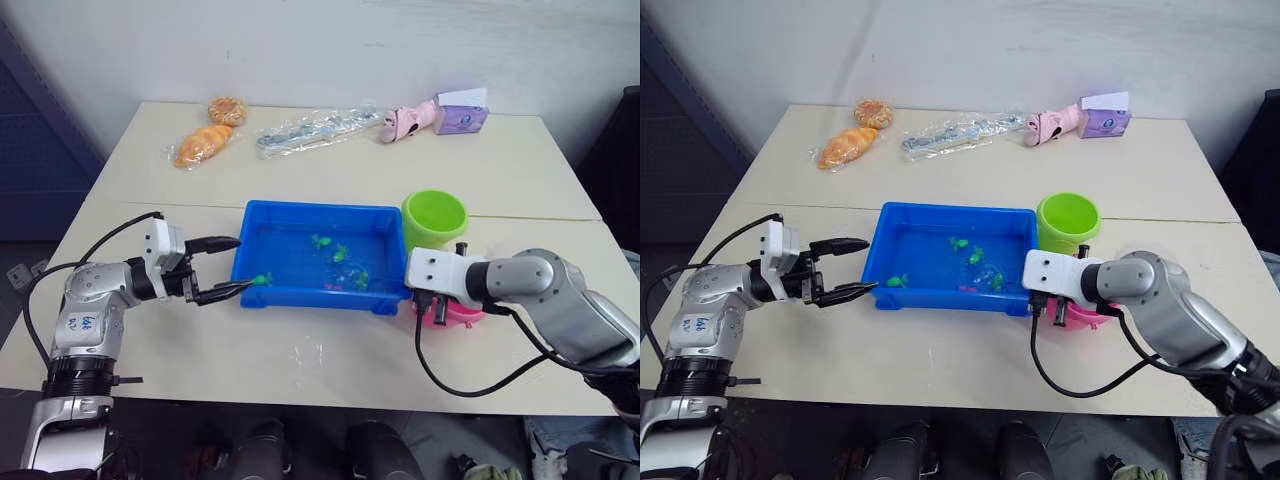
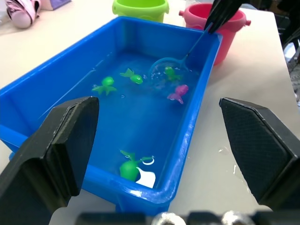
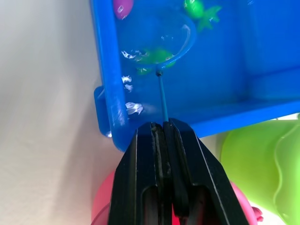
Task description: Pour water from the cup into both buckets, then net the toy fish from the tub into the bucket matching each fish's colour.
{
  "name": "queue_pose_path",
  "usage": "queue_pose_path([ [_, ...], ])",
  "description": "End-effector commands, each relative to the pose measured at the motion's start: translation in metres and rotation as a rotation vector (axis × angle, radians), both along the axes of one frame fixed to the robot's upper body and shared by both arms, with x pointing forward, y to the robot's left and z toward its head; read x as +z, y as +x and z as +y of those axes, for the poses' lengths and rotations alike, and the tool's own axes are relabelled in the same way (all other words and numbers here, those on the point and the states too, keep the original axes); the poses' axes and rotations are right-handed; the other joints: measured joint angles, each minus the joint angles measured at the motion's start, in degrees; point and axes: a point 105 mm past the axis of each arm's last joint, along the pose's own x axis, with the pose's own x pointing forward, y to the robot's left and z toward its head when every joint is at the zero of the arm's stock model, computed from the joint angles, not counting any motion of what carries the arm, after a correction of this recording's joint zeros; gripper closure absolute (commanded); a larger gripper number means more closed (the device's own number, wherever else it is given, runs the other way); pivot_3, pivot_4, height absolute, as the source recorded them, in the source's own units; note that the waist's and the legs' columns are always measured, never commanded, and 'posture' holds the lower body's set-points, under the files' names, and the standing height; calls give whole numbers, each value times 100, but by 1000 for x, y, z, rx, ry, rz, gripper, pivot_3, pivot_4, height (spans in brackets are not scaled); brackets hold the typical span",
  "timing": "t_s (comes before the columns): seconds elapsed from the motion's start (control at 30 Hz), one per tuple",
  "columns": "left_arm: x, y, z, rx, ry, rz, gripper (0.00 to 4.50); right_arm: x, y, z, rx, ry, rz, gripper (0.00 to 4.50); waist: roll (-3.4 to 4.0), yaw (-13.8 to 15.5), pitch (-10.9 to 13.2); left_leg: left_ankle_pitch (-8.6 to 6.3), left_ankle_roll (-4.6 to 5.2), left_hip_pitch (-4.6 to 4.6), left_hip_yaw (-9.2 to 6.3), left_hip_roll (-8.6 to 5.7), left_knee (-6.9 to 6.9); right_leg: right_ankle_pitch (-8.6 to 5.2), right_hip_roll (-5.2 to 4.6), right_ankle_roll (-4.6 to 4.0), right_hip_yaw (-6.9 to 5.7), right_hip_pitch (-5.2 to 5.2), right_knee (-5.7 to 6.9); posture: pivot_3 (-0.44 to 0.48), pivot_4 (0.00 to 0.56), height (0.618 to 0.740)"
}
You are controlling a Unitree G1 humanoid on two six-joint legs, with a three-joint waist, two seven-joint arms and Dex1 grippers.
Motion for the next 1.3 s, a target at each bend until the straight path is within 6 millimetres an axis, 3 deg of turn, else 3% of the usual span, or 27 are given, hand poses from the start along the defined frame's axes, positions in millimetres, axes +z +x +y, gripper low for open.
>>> queue_pose_path([
  [0.03, 8, -3, 0, -25, 40, -37, 72, 8, 2, 16, 55, 23, 14, 4500, 0, -3, 0, 0, 0, 0, 0, 0, 1, 0, 0, 0, 0, 1, 0, 0, 150, 740],
  [0.2, 9, -3, 1, -24, 43, -39, 72, 15, -5, 38, 36, 218, 144, 4500, 0, -7, 0, 1, -2, 0, -1, 2, -4, 0, 2, 0, -1, -3, 3, 0, 150, 740],
  [0.27, 9, -4, 3, -19, 47, -41, 72, 27, -9, 41, 3, 316, 188, 4500, 0, -1, 0, 0, -1, -1, -1, 1, -1, 0, 0, -1, -2, -2, 3, 0, 150, 740],
  [0.53, 11, -4, 7, -8, 54, -44, 72, 47, -15, 29, -87, 458, 243, 4500, 0, 4, 0, -3, 1, -2, -5, 0, -3, 2, -3, -3, -4, 1, -3, 0, 150, 740],
  [0.73, 18, 1, -5, -43, 33, -64, 72, 62, -21, 8, -164, 572, 221, 4500, 0, 7, 0, -4, 1, -2, -4, 0, -7, 2, -3, -3, -4, 0, -3, 0, 150, 740],
  [1.03, 28, 8, -43, -211, -7, -76, 72, 87, -60, -41, -344, 675, 69, 4500, -1, 43, 0, -5, 5, -6, -3, -3, -5, 2, -2, -2, -5, 3, -6, 0, 150, 740],
  [1.17, 30, 11, -60, -298, -19, -62, 72, 84, -87, -66, -483, 671, -3, 4500, -1, 43, 0, -4, 2, -4, -4, -2, -11, 2, 4, -2, -4, 3, -7, 0, 150, 740],
  [1.3, 31, 12, -76, -367, -27, -57, 72, 69, -112, -89, -601, 581, -70, 4500, -1, 102, 0, -5, 3, -4, -1, -2, -10, 2, 10, -2, -3, 7, -11, 0, 150, 740],
])
